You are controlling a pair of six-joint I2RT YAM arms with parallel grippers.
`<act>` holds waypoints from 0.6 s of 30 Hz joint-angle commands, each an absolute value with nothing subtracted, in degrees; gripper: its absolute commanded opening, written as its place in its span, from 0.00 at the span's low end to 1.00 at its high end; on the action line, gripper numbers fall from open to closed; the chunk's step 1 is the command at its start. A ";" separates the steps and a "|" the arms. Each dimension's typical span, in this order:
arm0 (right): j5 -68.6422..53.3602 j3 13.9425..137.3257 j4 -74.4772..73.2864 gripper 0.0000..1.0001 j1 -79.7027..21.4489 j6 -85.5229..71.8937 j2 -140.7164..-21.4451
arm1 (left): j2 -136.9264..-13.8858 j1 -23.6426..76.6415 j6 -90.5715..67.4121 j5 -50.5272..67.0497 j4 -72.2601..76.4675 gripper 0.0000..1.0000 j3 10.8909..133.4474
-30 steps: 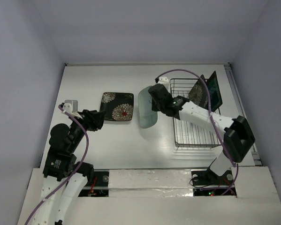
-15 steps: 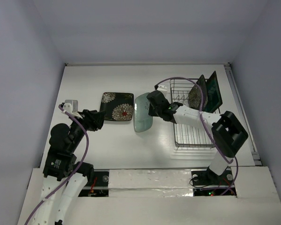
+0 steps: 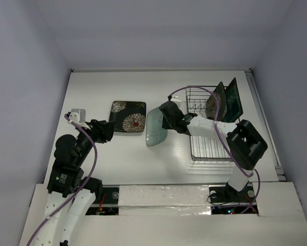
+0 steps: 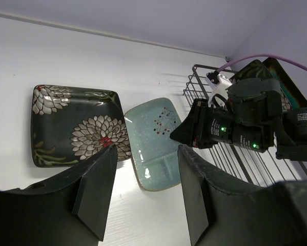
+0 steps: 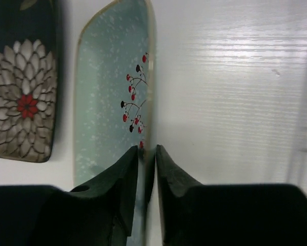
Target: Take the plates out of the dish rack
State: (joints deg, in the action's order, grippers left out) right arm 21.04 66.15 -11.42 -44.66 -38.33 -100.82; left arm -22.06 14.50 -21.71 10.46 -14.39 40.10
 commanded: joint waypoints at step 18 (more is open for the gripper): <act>27.69 66.62 -16.34 0.51 -41.66 -30.06 -101.52 | -23.29 14.15 -22.06 11.16 -11.87 0.47 40.08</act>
State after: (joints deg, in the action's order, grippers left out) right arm 25.34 64.77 -14.87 -42.00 -31.42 -104.66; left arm -22.63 14.50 -21.71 10.48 -14.39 40.10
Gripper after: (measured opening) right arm 0.500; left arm 0.473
